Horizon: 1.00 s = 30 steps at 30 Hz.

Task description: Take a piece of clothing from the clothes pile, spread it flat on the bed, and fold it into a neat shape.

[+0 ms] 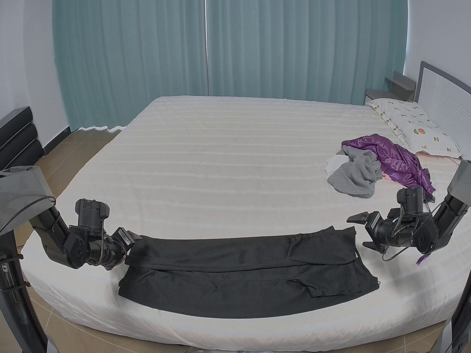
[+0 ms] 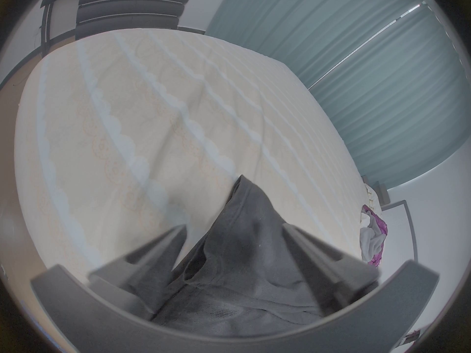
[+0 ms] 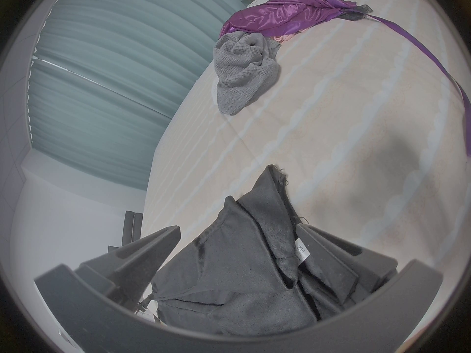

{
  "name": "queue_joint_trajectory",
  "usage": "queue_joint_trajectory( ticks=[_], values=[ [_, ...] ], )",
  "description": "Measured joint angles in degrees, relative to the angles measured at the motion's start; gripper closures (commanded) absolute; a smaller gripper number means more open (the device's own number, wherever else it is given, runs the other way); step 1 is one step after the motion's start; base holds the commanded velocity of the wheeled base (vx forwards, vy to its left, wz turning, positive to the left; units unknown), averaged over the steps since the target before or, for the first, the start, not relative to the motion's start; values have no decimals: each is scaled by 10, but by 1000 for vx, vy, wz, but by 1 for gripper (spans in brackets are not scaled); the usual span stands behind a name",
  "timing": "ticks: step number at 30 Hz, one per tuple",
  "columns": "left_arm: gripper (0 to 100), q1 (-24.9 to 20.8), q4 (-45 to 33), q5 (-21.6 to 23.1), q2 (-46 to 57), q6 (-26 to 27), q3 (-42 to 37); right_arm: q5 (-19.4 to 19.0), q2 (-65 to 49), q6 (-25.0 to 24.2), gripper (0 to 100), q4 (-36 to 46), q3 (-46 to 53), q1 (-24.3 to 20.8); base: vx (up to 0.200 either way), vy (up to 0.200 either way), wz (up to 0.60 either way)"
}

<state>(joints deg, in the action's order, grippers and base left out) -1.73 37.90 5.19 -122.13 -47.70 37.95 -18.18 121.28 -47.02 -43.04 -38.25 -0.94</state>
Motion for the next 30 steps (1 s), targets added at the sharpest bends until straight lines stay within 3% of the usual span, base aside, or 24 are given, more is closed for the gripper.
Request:
queue_joint_trajectory(
  ticks=[12,30],
  values=[
    [100,-9,-13,-24,6,2,0,52,-25,1,0,44,11,-47,0,0,0],
    [100,-10,-11,-25,29,1,3,62,-1,5,0,91,-3,-65,0,0,0]
  ],
)
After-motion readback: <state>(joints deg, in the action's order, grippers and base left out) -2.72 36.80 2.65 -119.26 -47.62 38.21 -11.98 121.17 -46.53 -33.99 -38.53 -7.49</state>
